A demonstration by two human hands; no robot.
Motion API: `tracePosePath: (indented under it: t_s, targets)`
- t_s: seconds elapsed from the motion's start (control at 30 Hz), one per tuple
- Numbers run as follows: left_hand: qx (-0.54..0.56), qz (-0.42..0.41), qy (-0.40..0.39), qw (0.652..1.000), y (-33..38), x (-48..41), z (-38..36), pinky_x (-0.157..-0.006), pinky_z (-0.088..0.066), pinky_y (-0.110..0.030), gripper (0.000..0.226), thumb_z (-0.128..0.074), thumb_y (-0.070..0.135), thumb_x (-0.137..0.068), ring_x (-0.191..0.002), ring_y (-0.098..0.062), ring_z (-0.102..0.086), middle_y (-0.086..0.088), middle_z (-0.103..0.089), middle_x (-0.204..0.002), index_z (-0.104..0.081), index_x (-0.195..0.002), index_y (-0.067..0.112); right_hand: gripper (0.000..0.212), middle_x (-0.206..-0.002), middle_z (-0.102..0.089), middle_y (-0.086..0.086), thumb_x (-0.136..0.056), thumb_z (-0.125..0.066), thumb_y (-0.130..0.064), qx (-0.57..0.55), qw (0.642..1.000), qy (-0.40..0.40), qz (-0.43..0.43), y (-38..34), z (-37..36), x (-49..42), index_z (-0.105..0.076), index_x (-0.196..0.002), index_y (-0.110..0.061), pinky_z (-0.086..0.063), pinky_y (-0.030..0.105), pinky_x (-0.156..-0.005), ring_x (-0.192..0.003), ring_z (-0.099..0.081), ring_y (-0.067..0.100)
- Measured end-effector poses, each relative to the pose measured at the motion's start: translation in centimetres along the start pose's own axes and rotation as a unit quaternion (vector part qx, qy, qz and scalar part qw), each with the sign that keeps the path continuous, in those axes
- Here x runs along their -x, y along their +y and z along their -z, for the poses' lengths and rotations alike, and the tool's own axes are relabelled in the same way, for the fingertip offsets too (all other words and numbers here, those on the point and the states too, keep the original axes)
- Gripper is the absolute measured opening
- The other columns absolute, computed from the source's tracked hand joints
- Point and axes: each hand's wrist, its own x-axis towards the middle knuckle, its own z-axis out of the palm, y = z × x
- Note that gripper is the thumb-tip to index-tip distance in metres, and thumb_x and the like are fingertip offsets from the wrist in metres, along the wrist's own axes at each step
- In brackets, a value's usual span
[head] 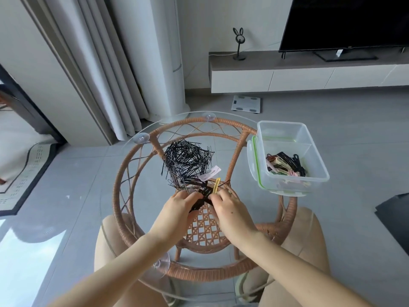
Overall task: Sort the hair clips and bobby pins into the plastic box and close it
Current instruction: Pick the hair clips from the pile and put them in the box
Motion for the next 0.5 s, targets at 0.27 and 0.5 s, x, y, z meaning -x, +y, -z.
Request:
tracePosePath:
  t_s: [0.27,0.5]
  targets:
    - [0.122,0.076,0.009,0.990,0.7,0.6,0.5,-0.065,-0.054,-0.032,0.043,-0.067,0.006,-0.080,-0.065,-0.019,-0.063,0.002,-0.066,-0.073,-0.052,-0.116,0.023,0.018,-0.088,-0.067,0.010,-0.080,-0.065,-0.002,-0.148,0.987,0.057,-0.003,1.6,1.4,1.1,-0.068,-0.098,-0.004,-0.055,0.033,-0.072,-0.078,-0.065,0.025]
    - [0.141,0.122,-0.002,0.982,1.2,0.3,4.2,-0.050,-0.046,-0.008,0.041,-0.069,0.011,-0.078,-0.059,-0.003,-0.059,0.008,-0.065,-0.071,-0.051,-0.114,0.021,0.017,-0.087,-0.069,0.005,-0.080,-0.067,-0.003,-0.197,0.973,0.116,-0.026,3.3,4.5,0.9,-0.069,-0.096,-0.005,-0.046,0.013,-0.076,-0.077,-0.061,0.011]
